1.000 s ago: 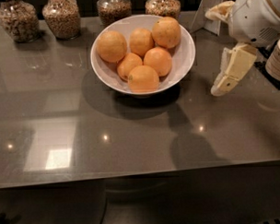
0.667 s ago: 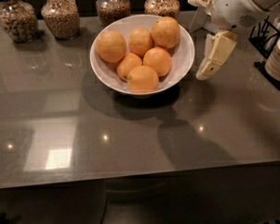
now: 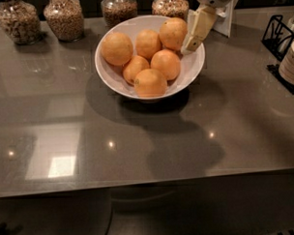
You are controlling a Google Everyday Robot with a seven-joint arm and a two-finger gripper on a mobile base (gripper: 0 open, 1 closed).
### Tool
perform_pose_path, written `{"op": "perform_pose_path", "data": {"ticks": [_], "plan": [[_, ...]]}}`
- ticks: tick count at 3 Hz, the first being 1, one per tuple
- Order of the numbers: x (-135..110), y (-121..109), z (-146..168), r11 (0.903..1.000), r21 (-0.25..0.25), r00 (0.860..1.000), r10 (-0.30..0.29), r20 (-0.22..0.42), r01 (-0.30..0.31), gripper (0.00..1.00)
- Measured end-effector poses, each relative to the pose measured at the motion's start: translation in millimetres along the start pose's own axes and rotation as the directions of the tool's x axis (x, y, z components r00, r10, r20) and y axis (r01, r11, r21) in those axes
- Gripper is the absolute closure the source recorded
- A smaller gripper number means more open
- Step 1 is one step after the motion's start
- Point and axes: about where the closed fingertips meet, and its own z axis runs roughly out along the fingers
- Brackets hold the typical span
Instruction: Pick orange from white bowl
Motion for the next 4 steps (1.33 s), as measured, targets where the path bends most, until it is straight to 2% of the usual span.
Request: {"op": "perform_pose_path", "data": {"ticks": [1,2,3,4], "plan": [[-0.1,0.0,0.1,1.0000,0.000,1.000,0.000,0.000,0.000,0.00],[7.3,-2.4,11.3,0.9957,-0.011,0.994,-0.093,-0.058,0.092,0.00],[19.4,-6.0,25.0,0.9755,-0.025,0.967,-0.220,-0.131,0.218,0.00],[30.4,-10.0,36.6,0.9439,-0.040,0.928,-0.330,-0.175,0.328,0.00]]}}
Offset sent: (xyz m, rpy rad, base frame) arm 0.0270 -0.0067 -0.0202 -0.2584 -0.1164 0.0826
